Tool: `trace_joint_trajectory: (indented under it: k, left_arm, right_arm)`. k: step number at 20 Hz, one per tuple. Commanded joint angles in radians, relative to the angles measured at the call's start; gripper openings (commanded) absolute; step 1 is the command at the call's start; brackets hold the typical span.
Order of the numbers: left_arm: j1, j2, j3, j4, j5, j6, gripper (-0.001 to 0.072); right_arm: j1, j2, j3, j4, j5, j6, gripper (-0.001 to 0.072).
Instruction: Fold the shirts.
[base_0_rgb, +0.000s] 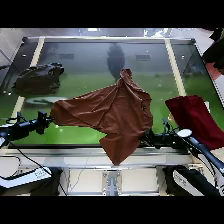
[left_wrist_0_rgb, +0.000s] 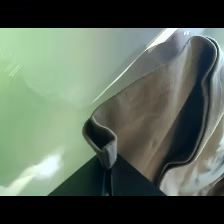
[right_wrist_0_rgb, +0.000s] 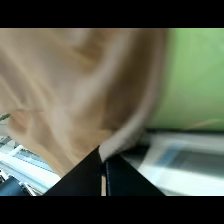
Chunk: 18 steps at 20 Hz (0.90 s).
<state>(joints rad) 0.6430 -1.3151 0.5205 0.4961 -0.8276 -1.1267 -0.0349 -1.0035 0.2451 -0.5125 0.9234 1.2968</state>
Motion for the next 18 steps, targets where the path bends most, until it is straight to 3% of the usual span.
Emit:
trace_joint_trajectory:
  k: [1,3,5,7,11,12,14,15,18]
  left_arm:
    - [0.01,0.062,0.011,-0.152,-0.103,0.221,0.0009]
    - [0.028,0.176,0.05,-0.241,-0.229,0.308,0.0008]
    - [0.06,0.341,0.115,-0.275,-0.347,0.304,0.0008]
    - [0.111,0.545,0.202,-0.289,-0.405,0.303,0.0008]
    - [0.175,0.822,0.447,-0.276,-0.256,0.161,0.0008]
    - [0.157,0.829,0.55,-0.223,-0.284,0.117,0.0008]
    - [0.038,0.803,0.743,-0.031,-0.34,0.053,0.0007]
    - [-0.066,0.783,0.85,0.138,-0.359,0.024,0.0008]
    - [-0.394,0.763,1.139,0.855,-0.393,-0.208,0.0007]
  right_arm:
    - [0.024,0.011,0.088,0.098,0.07,-0.176,0.0008]
    - [0.024,0.075,0.219,0.06,0.174,-0.185,0.0008]
    - [0.024,0.173,0.381,-0.018,0.267,-0.167,0.0008]
    - [0.024,0.289,0.562,-0.129,0.34,-0.073,0.0009]
    - [0.024,0.499,0.957,-0.405,0.352,0.087,0.0008]
    - [0.024,0.527,1.064,-0.482,0.343,0.118,0.0007]
    - [0.024,0.538,1.26,-0.603,0.355,0.147,0.0005]
    - [0.024,0.53,1.358,-0.657,0.375,0.151,0.0005]
    - [0.024,0.505,1.54,-0.789,0.389,0.151,0.0005]
